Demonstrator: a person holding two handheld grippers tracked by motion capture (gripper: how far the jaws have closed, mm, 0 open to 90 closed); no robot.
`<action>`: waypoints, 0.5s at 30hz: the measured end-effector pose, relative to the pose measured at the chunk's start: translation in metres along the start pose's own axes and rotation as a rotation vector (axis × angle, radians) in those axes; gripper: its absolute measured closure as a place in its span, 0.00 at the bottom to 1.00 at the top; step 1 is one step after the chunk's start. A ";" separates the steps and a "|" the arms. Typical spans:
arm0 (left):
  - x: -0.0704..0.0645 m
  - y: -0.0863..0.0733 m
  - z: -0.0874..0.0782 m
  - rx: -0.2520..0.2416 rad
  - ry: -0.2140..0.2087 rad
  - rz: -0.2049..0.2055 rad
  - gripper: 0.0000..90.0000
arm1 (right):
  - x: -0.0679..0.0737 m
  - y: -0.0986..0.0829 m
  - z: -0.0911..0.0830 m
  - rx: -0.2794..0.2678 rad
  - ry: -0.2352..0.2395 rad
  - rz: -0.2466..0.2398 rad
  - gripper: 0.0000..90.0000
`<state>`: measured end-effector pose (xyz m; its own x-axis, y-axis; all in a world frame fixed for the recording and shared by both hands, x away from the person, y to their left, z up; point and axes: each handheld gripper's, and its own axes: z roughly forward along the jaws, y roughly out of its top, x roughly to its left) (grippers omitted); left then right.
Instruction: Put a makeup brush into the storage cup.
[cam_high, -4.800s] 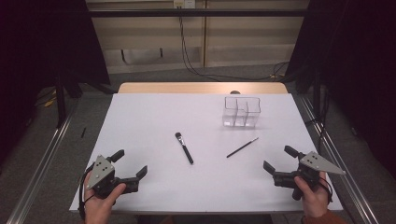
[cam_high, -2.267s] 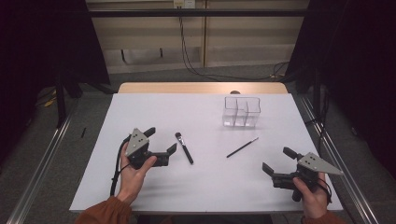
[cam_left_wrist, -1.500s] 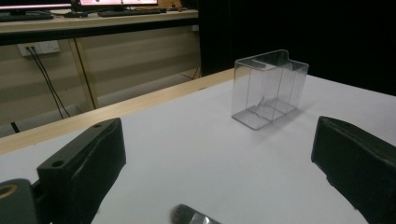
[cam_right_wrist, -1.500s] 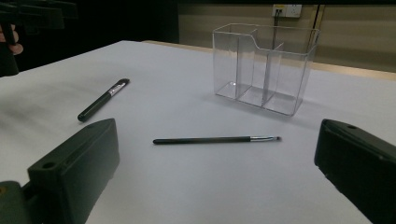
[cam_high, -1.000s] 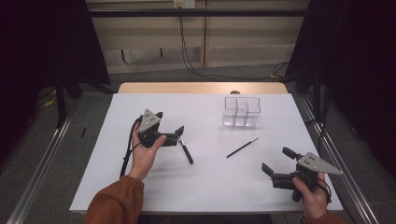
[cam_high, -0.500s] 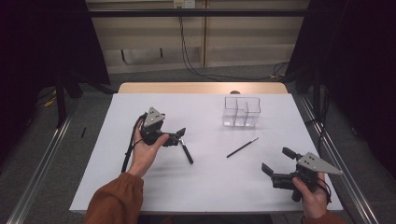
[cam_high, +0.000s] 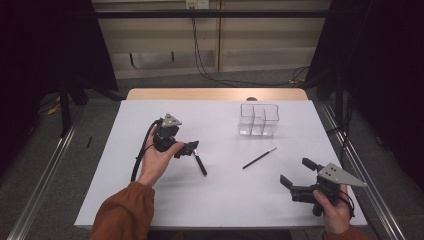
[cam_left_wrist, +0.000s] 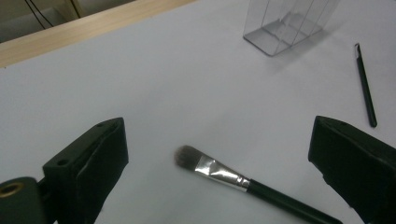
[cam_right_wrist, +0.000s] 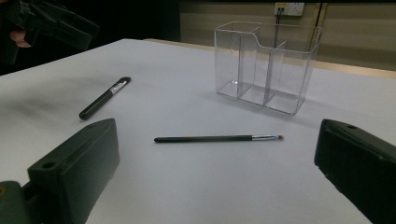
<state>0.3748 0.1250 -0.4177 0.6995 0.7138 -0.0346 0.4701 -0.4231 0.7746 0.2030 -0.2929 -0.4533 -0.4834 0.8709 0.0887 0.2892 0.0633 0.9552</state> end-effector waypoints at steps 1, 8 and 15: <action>-0.001 0.001 0.001 0.009 0.002 -0.005 0.06 | 0.000 0.000 0.000 0.000 0.000 0.000 0.00; -0.003 0.006 0.007 0.115 0.000 -0.026 0.07 | 0.000 0.000 0.000 0.000 0.002 -0.001 0.00; -0.007 0.007 0.013 0.191 -0.001 -0.039 0.07 | 0.000 0.000 0.000 0.001 0.005 0.000 0.00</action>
<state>0.3803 0.1097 -0.4206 0.6791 0.7313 -0.0634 0.5906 -0.4930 0.6389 0.2032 -0.2927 -0.4535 -0.4876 0.8684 0.0896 0.2899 0.0643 0.9549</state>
